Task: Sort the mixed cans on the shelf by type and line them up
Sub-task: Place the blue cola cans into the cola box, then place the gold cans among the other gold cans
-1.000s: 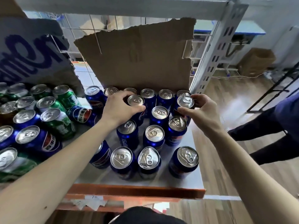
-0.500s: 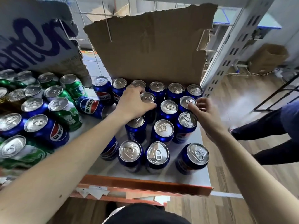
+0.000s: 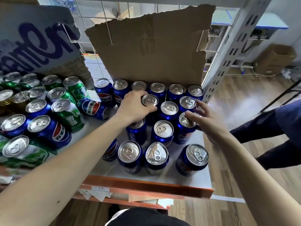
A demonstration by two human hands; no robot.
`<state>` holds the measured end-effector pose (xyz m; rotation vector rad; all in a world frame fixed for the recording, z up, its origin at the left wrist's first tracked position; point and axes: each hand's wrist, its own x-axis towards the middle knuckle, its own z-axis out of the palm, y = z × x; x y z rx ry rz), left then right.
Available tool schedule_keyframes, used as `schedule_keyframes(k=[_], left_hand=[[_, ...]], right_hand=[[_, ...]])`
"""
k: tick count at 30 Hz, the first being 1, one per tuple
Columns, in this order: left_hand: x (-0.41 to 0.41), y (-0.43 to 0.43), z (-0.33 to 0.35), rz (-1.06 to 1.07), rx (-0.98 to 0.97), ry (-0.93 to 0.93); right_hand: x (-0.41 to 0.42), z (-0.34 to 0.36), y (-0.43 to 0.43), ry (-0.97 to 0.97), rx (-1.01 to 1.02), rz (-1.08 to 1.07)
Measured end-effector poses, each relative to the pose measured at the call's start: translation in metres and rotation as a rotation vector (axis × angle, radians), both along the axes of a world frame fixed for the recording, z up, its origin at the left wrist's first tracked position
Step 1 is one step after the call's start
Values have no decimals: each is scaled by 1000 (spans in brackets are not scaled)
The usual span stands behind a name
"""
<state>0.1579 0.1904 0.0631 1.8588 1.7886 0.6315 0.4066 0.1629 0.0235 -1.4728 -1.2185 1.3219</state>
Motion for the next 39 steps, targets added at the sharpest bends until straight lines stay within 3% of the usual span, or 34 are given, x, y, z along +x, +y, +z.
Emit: schedule_keyframes(k=[6, 12, 16, 24, 33, 39], left_hand=[[5, 1, -7, -27, 4, 64], [-1, 1, -3, -73, -14, 86], [-6, -1, 5, -110, -25, 123], [-42, -34, 42, -45, 115, 326], [-120, -90, 55, 46, 202, 448], [-206, -126, 53, 103, 232, 481]], right_hand=[[2, -3, 2, 37, -6, 12], [2, 7, -5, -57, -5, 83], [8, 26, -11, -250, 63, 77], [-34, 80, -14, -796, 427, 247], [-133, 86, -18, -817, 513, 506], [-220, 98, -39, -804, 606, 532]])
